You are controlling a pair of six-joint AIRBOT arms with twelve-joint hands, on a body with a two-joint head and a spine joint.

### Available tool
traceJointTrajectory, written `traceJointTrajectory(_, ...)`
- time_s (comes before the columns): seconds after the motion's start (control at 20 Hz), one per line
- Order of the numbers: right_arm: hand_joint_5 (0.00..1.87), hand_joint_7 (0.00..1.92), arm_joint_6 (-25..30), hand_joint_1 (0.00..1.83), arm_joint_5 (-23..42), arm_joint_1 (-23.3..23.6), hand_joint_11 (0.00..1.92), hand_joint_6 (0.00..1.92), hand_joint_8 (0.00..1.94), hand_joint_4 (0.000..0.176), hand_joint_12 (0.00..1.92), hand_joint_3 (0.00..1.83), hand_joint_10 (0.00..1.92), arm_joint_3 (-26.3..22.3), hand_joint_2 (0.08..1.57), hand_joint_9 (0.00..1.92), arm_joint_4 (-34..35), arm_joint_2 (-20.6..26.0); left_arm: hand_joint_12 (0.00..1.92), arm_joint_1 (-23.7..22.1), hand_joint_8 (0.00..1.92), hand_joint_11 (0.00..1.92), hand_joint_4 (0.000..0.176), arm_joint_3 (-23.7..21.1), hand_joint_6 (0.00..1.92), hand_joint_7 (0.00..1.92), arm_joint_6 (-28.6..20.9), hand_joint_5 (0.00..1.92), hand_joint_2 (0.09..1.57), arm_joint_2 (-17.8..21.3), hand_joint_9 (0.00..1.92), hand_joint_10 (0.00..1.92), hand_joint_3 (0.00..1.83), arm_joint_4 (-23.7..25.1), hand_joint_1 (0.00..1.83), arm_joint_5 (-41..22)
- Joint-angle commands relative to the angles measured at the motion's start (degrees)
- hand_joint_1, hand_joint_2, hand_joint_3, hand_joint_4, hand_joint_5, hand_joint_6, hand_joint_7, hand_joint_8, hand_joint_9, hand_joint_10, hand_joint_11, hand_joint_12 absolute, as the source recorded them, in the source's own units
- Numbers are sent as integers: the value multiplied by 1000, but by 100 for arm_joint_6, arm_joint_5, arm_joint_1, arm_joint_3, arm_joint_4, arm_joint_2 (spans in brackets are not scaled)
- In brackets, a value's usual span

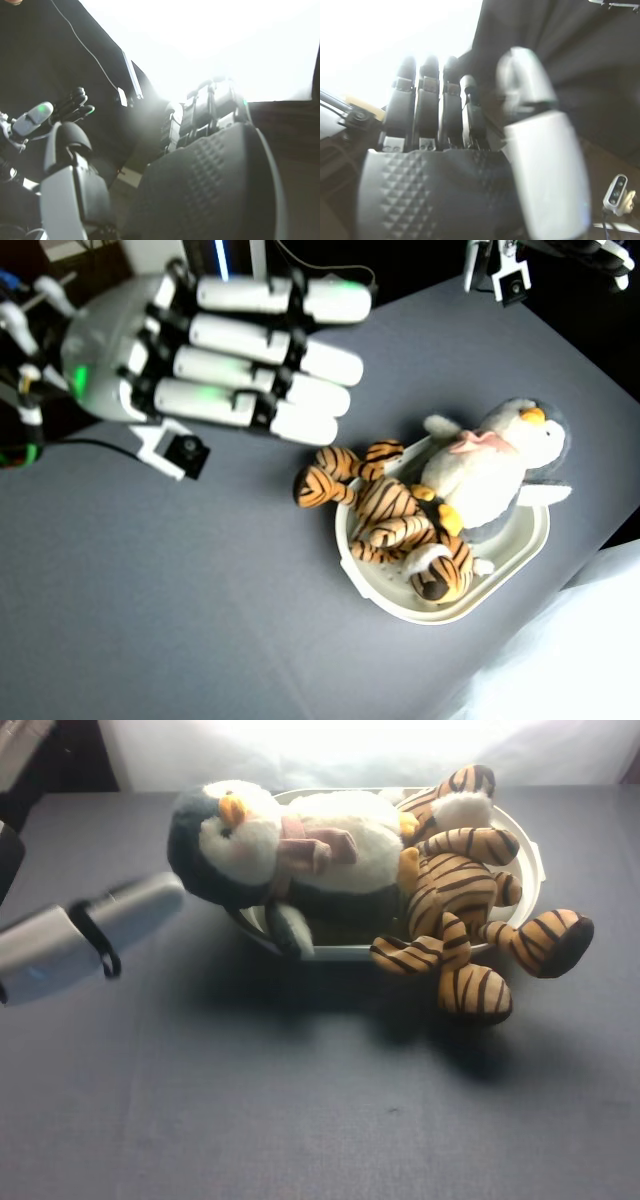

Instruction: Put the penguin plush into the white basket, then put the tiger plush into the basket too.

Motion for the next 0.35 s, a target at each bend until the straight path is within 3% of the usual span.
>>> traceJointTrajectory(0.0, 47, 140, -201, 1210, 742, 169, 363, 0, 0, 39, 72, 0, 0, -107, 1245, 319, -282, 83, 64, -199, 0, 0, 0, -11, 0, 20, 64, 0, 1334, 57, 20, 0, 32, 265, 14, -781)
traceJointTrajectory(0.05, 86, 120, -577, 1092, 742, 291, 288, 16, 1, 18, 39, 0, 1, -224, 1238, 222, -387, 138, 12, -306, 5, 0, 0, -19, 49, 84, 124, 139, 1378, 76, 48, 8, 17, 350, 2, -782)
traceJointTrajectory(0.1, 572, 259, -735, 986, 743, 379, 307, 56, 0, 77, 86, 0, 6, -270, 1267, 296, -415, 145, 192, -377, 16, 0, 113, -24, 322, 201, 113, 296, 1343, 85, 138, 9, 0, 399, 95, -783)
traceJointTrajectory(0.15, 478, 220, -700, 872, 745, 453, 97, 10, 6, 13, 621, 0, 0, -263, 1330, 292, -429, 133, 220, -509, 2, 0, 109, -25, 212, 233, 21, 319, 1318, 97, 211, 7, 0, 451, 271, -784)
traceJointTrajectory(0.2, 374, 277, -582, 622, 747, 528, 19, 1, 12, 0, 817, 0, 7, -307, 1363, 325, -452, 195, 231, -669, 0, 0, 120, -44, 98, 178, -24, 261, 1261, 127, 165, 1, 0, 558, 332, -784)
traceJointTrajectory(0.25, 374, 277, -406, 622, 750, 546, 19, 1, 12, 0, 817, 0, 7, -396, 1363, 325, -460, 309, 231, -790, 0, 0, 120, -67, 98, 178, -33, 261, 1261, 127, 165, 1, 0, 596, 332, -784)
traceJointTrajectory(0.3, 602, 837, -149, 765, 751, 607, 197, 1175, 102, 41, 1256, 0, 150, -484, 1334, 765, -456, 461, 455, -878, 3, 0, 93, -80, 22, 145, -132, 147, 1404, 72, 167, 3, 52, 561, 698, -785)
